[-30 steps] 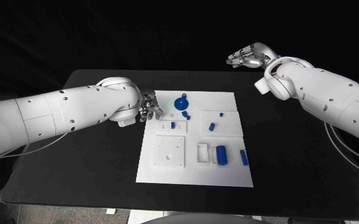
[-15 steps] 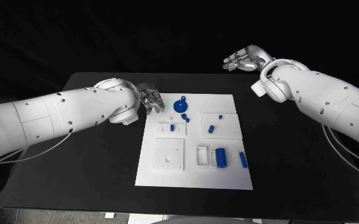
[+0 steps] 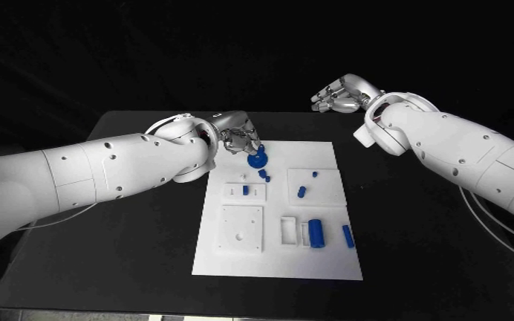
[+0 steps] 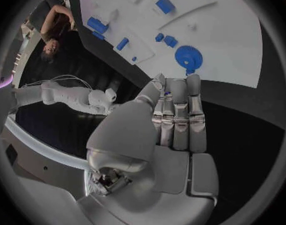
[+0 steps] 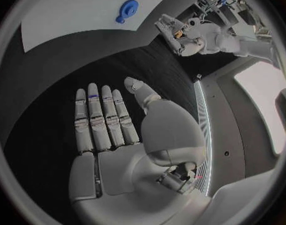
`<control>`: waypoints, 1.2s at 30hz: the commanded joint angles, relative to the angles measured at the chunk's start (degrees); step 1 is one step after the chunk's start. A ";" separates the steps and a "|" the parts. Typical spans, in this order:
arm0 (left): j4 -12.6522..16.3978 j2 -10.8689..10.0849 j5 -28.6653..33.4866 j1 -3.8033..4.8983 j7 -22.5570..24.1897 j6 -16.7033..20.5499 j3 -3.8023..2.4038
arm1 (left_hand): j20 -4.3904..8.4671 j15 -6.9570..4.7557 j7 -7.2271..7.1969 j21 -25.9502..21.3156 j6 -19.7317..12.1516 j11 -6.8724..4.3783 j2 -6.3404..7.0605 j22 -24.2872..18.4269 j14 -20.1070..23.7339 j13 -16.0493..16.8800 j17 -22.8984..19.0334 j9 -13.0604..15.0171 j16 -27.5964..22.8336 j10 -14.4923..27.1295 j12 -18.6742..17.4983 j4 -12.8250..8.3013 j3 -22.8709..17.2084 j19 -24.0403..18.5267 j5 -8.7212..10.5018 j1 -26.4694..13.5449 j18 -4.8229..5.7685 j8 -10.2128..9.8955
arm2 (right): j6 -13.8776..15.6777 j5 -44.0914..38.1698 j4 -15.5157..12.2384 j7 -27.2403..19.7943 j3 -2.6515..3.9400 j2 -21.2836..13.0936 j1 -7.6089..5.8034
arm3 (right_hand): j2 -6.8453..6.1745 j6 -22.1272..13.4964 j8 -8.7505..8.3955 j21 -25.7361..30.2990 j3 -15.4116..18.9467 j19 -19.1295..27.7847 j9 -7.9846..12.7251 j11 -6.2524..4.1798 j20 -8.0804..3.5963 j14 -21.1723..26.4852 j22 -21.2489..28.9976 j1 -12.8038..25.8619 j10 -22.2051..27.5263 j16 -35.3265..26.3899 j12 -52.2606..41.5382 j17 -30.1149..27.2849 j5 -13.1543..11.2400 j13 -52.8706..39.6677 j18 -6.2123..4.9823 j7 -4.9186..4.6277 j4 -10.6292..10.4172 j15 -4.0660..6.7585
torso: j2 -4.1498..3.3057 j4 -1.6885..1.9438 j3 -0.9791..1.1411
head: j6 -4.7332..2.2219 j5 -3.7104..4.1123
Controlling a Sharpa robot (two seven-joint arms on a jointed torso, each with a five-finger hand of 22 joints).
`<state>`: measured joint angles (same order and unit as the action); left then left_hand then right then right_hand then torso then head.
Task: Assemble the parts on the task board
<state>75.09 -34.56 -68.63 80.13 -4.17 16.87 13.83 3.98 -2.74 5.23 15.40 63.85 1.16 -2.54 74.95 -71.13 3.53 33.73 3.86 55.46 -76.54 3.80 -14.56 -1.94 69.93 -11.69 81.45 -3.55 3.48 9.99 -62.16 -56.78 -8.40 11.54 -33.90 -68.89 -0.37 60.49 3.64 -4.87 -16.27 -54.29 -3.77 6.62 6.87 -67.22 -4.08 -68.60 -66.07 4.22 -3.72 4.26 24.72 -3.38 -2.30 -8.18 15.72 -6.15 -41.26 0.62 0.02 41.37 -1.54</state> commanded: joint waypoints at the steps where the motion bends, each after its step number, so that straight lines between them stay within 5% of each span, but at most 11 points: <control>1: -0.25 -0.31 -1.28 -0.02 3.07 2.98 -0.02 | -0.41 0.41 0.65 -0.15 0.55 0.62 -0.71 0.74 0.23 0.09 -0.72 -0.01 -0.62 0.00 -0.18 0.37 0.31 0.05 -0.40 -0.45 -0.58 0.16 | -0.71 -8.66 -1.64 -0.17 -0.11 0.16 0.09 | -0.09 1.57 0.20 -1.33 -1.80 -3.61 -0.14 -1.15 -1.56 -4.55 -0.31 -1.50 -3.06 1.01 0.05 0.96 -3.06 -0.08 -1.44 0.49 0.66 1.99 | -0.24 -0.20 0.06 | -0.50 -0.23; 9: -0.27 -2.72 11.04 -0.03 4.08 5.66 -0.08 | -1.37 1.26 1.22 -5.49 0.21 1.19 -0.96 -2.83 0.86 0.08 -6.76 -0.03 -11.02 0.66 -0.20 0.90 0.00 -1.67 -1.37 -0.66 -0.67 0.11 | -2.14 -22.14 -7.55 0.54 -2.41 0.42 -0.09 | -2.35 5.89 0.08 -10.11 1.36 -19.05 0.00 -6.91 -8.75 -19.36 -4.14 -6.54 -19.90 9.78 -4.82 9.39 -6.93 -2.91 -2.14 2.71 0.34 8.43 | -0.73 -0.08 0.25 | -1.59 -0.77; 10: -0.18 -3.00 12.53 -0.02 4.24 5.74 -0.08 | -1.52 1.42 1.25 -6.16 0.19 1.27 -0.92 -3.29 1.41 0.07 -7.37 -0.03 -12.37 0.73 -0.21 0.97 -0.01 -2.15 -1.41 -0.75 -0.60 0.10 | -2.23 -23.25 -8.06 0.56 -2.78 0.53 -0.21 | -2.25 7.02 0.06 -12.02 4.59 -18.96 0.11 -7.14 -11.12 -14.67 -5.76 -6.58 -18.02 20.61 -9.51 21.33 -5.21 -7.17 1.26 3.36 -0.11 9.69 | -0.79 -0.09 0.22 | -1.71 -0.86; 12: 0.15 -3.75 16.39 -0.02 4.71 5.88 -0.10 | -1.95 1.87 1.40 -8.15 -0.14 1.58 -1.07 -5.09 1.44 0.07 -9.43 -0.04 -16.55 1.26 -0.17 1.36 -0.09 -2.76 -1.39 -1.11 -0.53 0.11 | -2.34 -25.67 -9.17 0.55 -3.93 0.84 -0.71 | -1.79 6.10 0.11 -14.46 5.22 -20.50 0.03 -7.99 -12.07 -13.73 -7.42 -7.05 -19.48 24.97 -12.44 26.68 -5.81 -9.93 0.36 3.23 0.13 10.06 | -1.03 -0.03 0.23 | -2.09 -1.02; 13: 0.32 -4.07 17.93 -0.02 4.90 5.94 -0.11 | -2.30 2.21 1.51 -9.61 -0.47 1.83 -1.16 -6.51 1.42 0.06 -10.75 -0.03 -19.37 1.76 -0.18 1.71 -0.14 -3.21 -1.35 -1.48 -0.49 0.14 | -2.32 -26.55 -9.54 0.53 -4.43 0.99 -0.96 | -1.31 5.83 0.31 -17.84 6.78 -18.03 -0.07 -8.18 -12.78 -8.23 -10.63 -7.08 -16.42 35.32 -22.87 38.78 -4.82 -19.62 0.12 3.38 0.26 10.66 | -1.11 -0.03 0.24 | -2.21 -1.09; 16: 1.02 -5.42 24.17 -0.02 5.86 6.27 -0.14 | -2.81 2.76 1.69 -11.64 -0.90 2.14 -1.05 -8.80 1.21 0.02 -12.90 -0.04 -24.14 2.47 -0.24 1.91 -0.32 -3.58 -1.38 -1.60 -0.47 0.10 | -1.87 -29.76 -10.70 0.24 -6.48 1.65 -2.02 | -1.42 4.02 0.17 -23.57 7.14 -19.77 0.06 -9.52 -13.35 -8.51 -14.96 -7.09 -13.88 42.18 -31.31 45.56 -5.44 -28.24 -0.41 4.07 0.55 11.33 | -1.54 0.06 0.16 | -2.79 -1.11; 17: 1.18 -5.80 25.77 -0.02 6.16 6.38 -0.16 | -3.12 3.08 1.81 -11.89 -1.22 2.42 -1.12 -9.87 1.38 0.02 -13.86 -0.05 -26.31 3.06 -0.23 2.01 -0.49 -4.32 -1.39 -1.69 -0.43 0.11 | -1.62 -30.58 -10.94 0.16 -6.98 1.85 -2.28 | -1.10 3.52 0.49 -27.86 5.95 -16.68 -0.12 -9.62 -13.64 -5.95 -19.33 -7.07 -7.41 48.15 -39.90 52.29 -5.02 -38.37 -0.62 4.20 1.04 11.66 | -1.61 0.12 0.12 | -2.92 -1.10; 23: 1.51 -7.77 33.25 -0.02 7.56 7.52 -0.33 | -4.27 4.18 1.83 -11.84 -1.56 2.87 -0.99 -17.43 -1.00 -0.02 -18.35 0.00 -38.27 4.06 -0.31 2.36 -1.50 -6.41 -1.50 -1.95 -0.56 0.14 | 0.03 -34.56 -11.51 -0.35 -9.90 3.15 -3.35 | -1.55 2.82 -0.08 -31.94 3.92 -15.80 0.08 -9.97 -13.46 -9.08 -24.30 -6.12 -10.23 51.90 -42.10 57.48 -5.62 -43.04 -1.54 4.82 0.65 11.70 | -2.12 0.51 0.02 | -3.48 -1.53; 25: 1.54 -8.25 34.89 -0.02 7.86 7.87 -0.36 | -4.71 4.23 1.74 -11.29 -1.48 3.16 -0.18 -26.08 -7.61 0.06 -21.10 0.01 -49.55 3.92 -0.11 2.74 -2.33 -5.34 -1.65 -1.97 -0.94 0.15 | 0.52 -35.61 -11.46 -0.48 -10.74 3.58 -3.55 | -1.68 2.79 -0.10 -32.23 3.56 -15.79 0.08 -9.94 -13.48 -9.53 -24.98 -5.87 -10.72 52.44 -42.77 58.33 -5.70 -44.28 -1.59 4.83 0.61 11.75 | -2.32 0.71 0.04 | -3.64 -1.59; 30: 1.58 -9.19 37.34 -0.02 8.49 8.40 -0.38 | -4.14 4.14 1.94 -11.32 -1.38 2.84 -0.30 -25.82 -7.07 -0.03 -19.06 -0.01 -48.88 3.78 -0.33 3.28 -2.03 -4.89 -1.61 -1.76 -0.36 0.14 | 2.03 -38.16 -11.42 -0.69 -12.38 4.41 -3.78 | -2.23 2.63 -0.16 -32.63 1.69 -16.19 0.10 -10.02 -13.69 -10.90 -27.15 -5.88 -12.31 54.08 -44.33 61.13 -6.90 -47.59 -1.76 5.26 0.65 12.02 | -2.67 1.17 -0.08 | -3.49 -2.00; 36: 2.02 -9.78 39.45 0.00 9.70 8.91 -0.41 | -4.13 4.16 1.94 -11.41 -1.32 2.84 -0.25 -25.75 -6.46 -0.02 -17.28 -0.01 -48.55 3.68 -0.32 3.69 -1.91 -4.90 -1.57 -1.50 -0.31 0.14 | 3.75 -40.56 -10.92 -0.30 -13.30 4.76 -3.85 | -2.44 3.17 -0.13 -32.74 -0.59 -16.63 0.09 -9.54 -13.73 -11.96 -28.58 -5.99 -13.71 55.94 -46.44 63.49 -9.24 -50.23 -2.00 5.47 0.58 12.02 | -2.97 1.62 -0.42 | -3.29 -2.24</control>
<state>76.82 -44.31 -32.79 80.11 3.08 24.60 13.49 -0.30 1.27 7.06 4.08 62.42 4.18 -3.12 49.17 -77.96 3.53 16.40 3.87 6.60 -72.64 3.54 -11.21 -3.82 64.82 -13.25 79.49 -3.55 3.54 11.31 -98.97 -67.90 -8.58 -1.74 -29.18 -72.68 -2.37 63.61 3.76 -37.27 -16.83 -70.73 -3.74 -2.96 -6.76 -78.92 -32.67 -74.53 -79.58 60.00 -50.01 67.65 15.62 -53.49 -3.47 -2.94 16.35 5.91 -43.98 1.88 -0.16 37.99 -3.61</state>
